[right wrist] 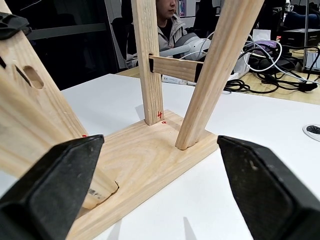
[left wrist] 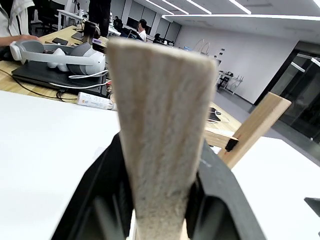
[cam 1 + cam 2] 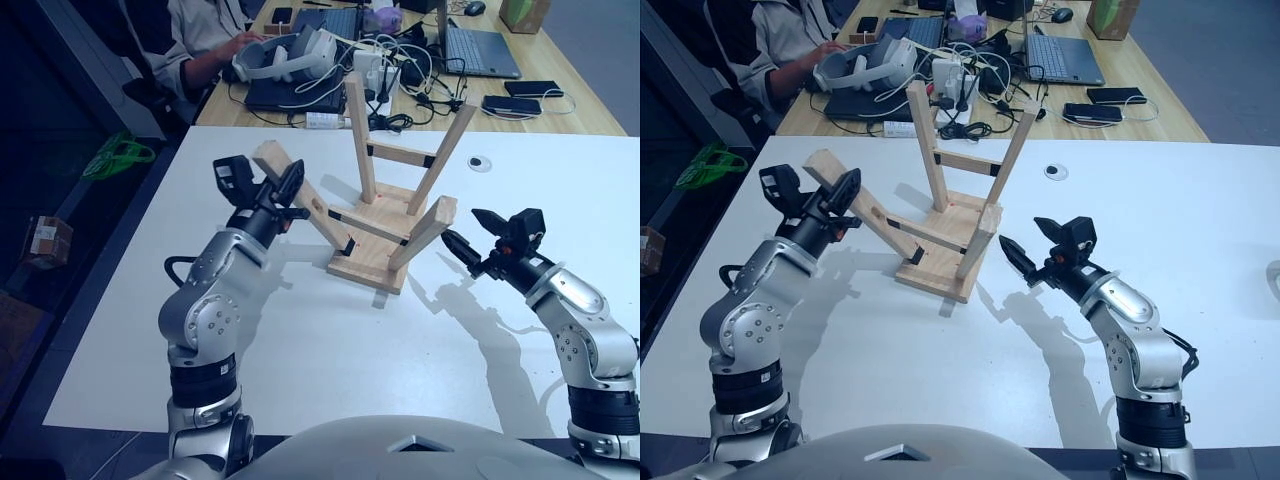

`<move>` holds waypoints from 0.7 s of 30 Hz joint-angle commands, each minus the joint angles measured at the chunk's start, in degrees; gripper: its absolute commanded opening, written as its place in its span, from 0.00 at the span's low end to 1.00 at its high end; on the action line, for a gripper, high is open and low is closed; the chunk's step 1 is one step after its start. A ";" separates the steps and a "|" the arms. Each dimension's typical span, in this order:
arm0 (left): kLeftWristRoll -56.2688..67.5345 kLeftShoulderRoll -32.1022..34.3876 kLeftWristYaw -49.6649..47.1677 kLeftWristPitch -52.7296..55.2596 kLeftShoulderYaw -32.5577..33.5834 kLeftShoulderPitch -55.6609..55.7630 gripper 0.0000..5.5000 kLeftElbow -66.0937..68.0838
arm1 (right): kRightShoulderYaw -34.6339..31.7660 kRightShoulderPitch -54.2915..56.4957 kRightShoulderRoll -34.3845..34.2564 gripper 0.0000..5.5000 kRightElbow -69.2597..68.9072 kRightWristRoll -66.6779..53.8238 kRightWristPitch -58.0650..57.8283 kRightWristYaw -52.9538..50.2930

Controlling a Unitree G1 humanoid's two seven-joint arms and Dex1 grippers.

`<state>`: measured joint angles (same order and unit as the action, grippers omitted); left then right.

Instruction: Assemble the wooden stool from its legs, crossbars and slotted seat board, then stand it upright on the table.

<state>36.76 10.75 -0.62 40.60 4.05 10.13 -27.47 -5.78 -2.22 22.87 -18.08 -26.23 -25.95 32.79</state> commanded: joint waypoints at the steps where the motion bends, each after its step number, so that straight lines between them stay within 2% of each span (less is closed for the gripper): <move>1: -0.85 -0.87 -0.88 4.12 -3.67 -0.67 0.18 -1.60 | -0.13 0.77 0.01 0.77 0.25 0.09 0.09 -0.48; 7: -3.13 0.49 0.18 5.20 -6.11 -1.55 0.18 -3.87 | -0.19 0.72 0.02 0.77 0.30 0.18 0.26 -0.64; 17: -2.78 -1.73 3.03 -0.58 -4.06 -7.93 0.18 -6.59 | -0.74 0.58 0.80 0.77 0.29 0.03 0.09 -0.61; 21: -3.87 -1.50 4.99 -1.99 -5.81 -8.64 0.18 -6.62 | -0.89 1.15 1.36 0.77 0.51 -0.02 -0.10 -0.35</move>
<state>33.08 9.02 2.60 37.97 0.23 2.45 -34.52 -5.96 -2.14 23.34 -17.97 -26.16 -25.90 32.11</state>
